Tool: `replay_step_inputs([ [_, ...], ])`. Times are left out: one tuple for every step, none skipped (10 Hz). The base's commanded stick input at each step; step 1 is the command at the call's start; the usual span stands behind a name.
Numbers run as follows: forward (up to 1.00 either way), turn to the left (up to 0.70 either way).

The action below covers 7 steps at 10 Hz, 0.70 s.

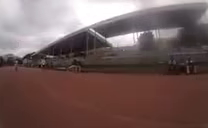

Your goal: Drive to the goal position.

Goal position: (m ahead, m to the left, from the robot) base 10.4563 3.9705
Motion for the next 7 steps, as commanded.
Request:
replay_step_inputs([
  [0.70, 0.00],
  [0.70, 0.00],
  [0.70, 0.00],
  [0.70, 0.00],
  [0.70, 0.00],
  [0.70, 0.00],
  [0.70, 0.00],
])
